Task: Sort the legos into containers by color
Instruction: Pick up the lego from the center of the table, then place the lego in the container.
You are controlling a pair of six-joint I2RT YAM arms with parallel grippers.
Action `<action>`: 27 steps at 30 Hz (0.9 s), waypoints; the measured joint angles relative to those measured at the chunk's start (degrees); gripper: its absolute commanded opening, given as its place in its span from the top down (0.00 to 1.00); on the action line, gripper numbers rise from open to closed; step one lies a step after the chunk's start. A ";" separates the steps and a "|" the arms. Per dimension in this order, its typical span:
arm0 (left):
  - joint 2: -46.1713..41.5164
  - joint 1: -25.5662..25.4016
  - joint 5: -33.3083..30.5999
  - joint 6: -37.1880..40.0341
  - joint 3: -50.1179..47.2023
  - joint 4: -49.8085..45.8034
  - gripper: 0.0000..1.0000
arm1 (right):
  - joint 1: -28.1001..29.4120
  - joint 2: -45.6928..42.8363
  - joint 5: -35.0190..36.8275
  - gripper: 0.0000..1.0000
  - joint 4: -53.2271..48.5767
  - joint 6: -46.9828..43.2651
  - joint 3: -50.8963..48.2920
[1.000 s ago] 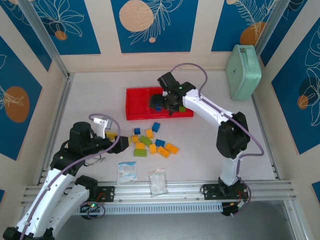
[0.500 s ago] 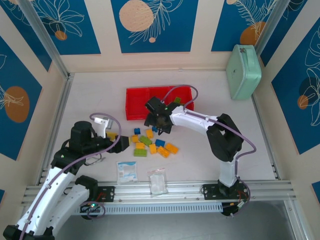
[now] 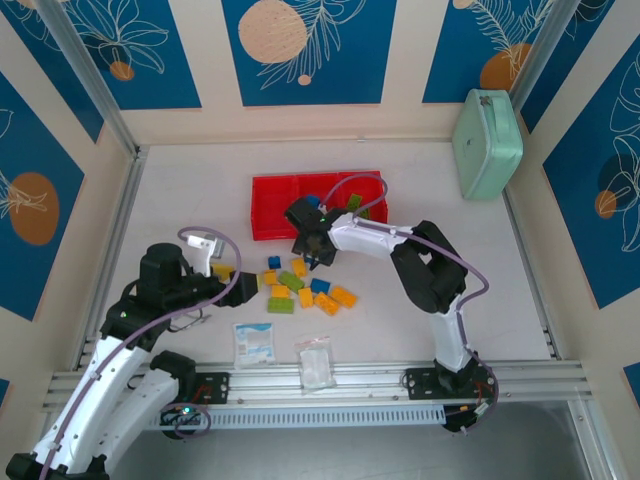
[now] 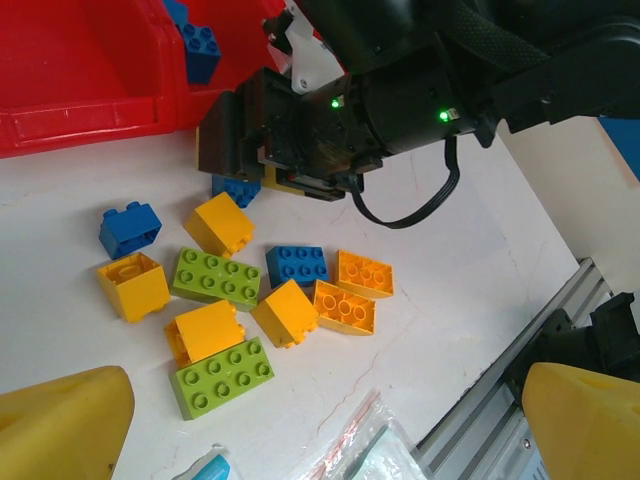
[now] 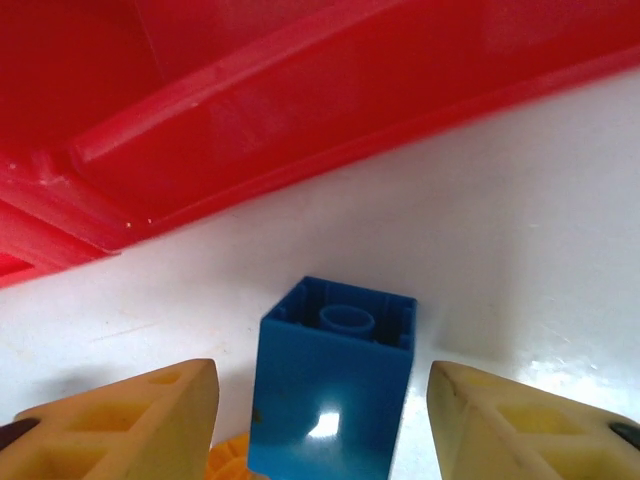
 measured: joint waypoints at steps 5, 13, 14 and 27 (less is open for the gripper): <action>0.00 -0.02 0.02 0.00 0.00 0.00 0.01 | -0.22 2.19 0.22 0.53 0.04 -0.70 0.72; 0.00 0.00 0.00 0.00 0.00 0.00 0.01 | -0.22 2.08 1.51 0.74 -0.02 -3.15 1.09; 0.00 0.00 0.00 0.00 0.00 0.00 0.01 | -0.22 1.99 1.60 0.75 0.07 -4.22 1.07; 0.07 0.00 0.02 0.00 -0.02 0.00 0.01 | -2.91 -5.55 0.70 0.76 2.12 -28.02 9.68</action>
